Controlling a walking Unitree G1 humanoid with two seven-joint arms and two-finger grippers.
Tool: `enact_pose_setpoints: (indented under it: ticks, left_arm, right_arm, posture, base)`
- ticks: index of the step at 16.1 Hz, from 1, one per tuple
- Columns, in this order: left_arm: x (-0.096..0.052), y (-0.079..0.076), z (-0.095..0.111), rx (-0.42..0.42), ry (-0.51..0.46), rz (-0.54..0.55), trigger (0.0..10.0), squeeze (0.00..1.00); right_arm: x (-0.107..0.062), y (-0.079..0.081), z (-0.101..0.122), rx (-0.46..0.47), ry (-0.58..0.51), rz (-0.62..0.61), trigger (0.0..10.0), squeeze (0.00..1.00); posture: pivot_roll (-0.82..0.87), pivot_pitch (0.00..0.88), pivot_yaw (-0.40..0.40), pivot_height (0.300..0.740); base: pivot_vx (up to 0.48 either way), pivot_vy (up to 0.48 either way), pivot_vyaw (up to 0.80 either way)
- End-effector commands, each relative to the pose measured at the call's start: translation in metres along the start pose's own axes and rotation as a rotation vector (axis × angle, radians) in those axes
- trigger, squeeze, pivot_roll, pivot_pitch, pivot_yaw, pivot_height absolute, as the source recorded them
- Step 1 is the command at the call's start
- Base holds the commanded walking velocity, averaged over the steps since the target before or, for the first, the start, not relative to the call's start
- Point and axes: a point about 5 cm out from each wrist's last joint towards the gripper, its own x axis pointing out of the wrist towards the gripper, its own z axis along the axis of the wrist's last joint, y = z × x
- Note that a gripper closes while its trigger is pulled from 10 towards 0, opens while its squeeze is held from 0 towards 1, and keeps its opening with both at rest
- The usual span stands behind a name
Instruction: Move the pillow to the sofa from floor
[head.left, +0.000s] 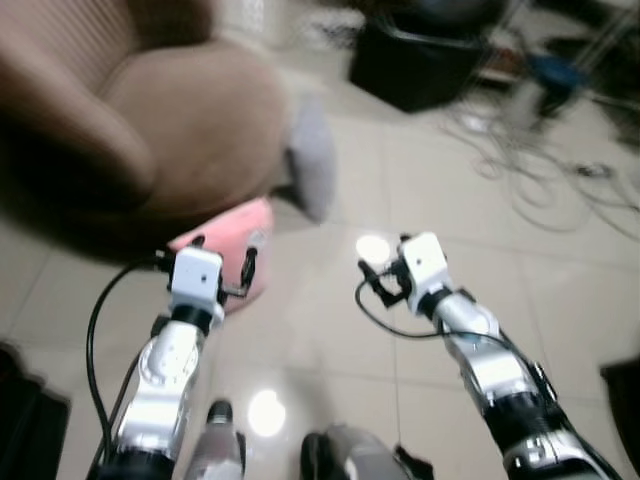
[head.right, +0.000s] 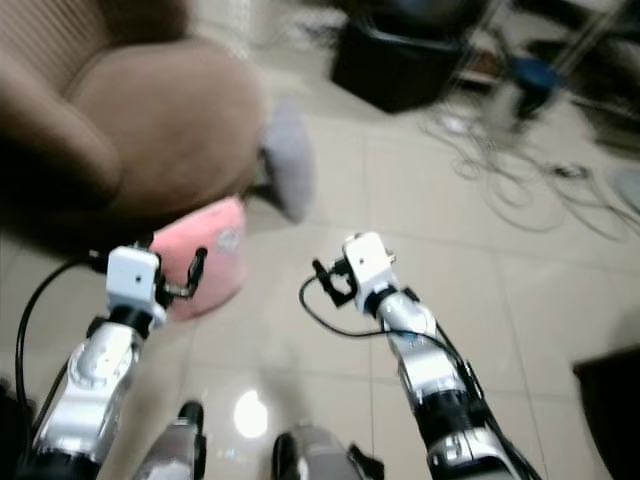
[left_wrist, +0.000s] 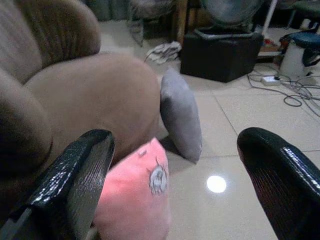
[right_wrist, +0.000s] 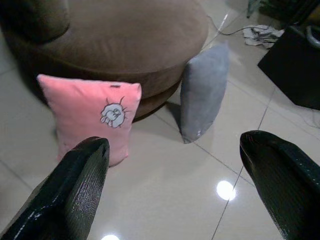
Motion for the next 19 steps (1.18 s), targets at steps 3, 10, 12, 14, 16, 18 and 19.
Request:
enact_pose_setpoints:
  ticks: [3,10,12,14,16,18,19]
  left_arm:
    - [-0.0007,-0.0123,-0.0044,-0.015,0.028,-0.052,10.0,1.00]
    - [-0.0030,-0.0104,-0.0067,0.009,0.044,-0.047,10.0,1.00]
    - [-0.0019,-0.0091,-0.0083,0.032,0.057,-0.037,10.0,1.00]
    - [-0.0013,-0.0076,-0.0082,0.027,0.057,-0.029,10.0,1.00]
    - [-0.0009,-0.0079,-0.0080,0.027,0.061,-0.032,10.0,1.00]
    - [-0.0004,-0.0079,-0.0078,0.026,0.060,-0.027,10.0,1.00]
    - [-0.0002,-0.0081,-0.0077,0.022,0.060,-0.026,10.0,1.00]
  right_arm:
    - [-0.0058,-0.0036,-0.0107,0.026,0.039,-0.002,10.0,0.00]
    - [-0.0034,0.0025,-0.0122,0.025,0.050,0.026,10.0,0.00]
    - [-0.0035,0.0024,-0.0125,0.026,0.050,0.029,10.0,0.00]
    - [-0.0036,0.0025,-0.0125,0.026,0.050,0.030,10.0,0.00]
    - [-0.0044,0.0028,-0.0126,0.023,0.048,0.030,10.0,0.00]
    - [-0.0048,0.0029,-0.0119,0.020,0.039,0.029,10.0,0.00]
    - [-0.0052,0.0029,-0.0121,0.020,0.040,0.030,10.0,0.00]
  posture:
    - [0.03,0.241,-0.263,0.740]
    - [0.04,0.244,-0.265,0.740]
    - [0.04,0.244,-0.265,0.740]
    - [0.04,0.244,-0.265,0.740]
    - [0.03,0.244,-0.264,0.740]
    - [0.03,0.245,-0.263,0.740]
    - [0.03,0.245,-0.263,0.740]
  base:
    - [0.000,0.000,0.00]
    - [0.000,0.000,0.00]
    - [0.000,0.000,0.00]
    - [0.000,0.000,0.00]
    - [0.157,0.315,0.00]
    - [0.446,0.000,0.00]
    - [0.454,0.000,0.00]
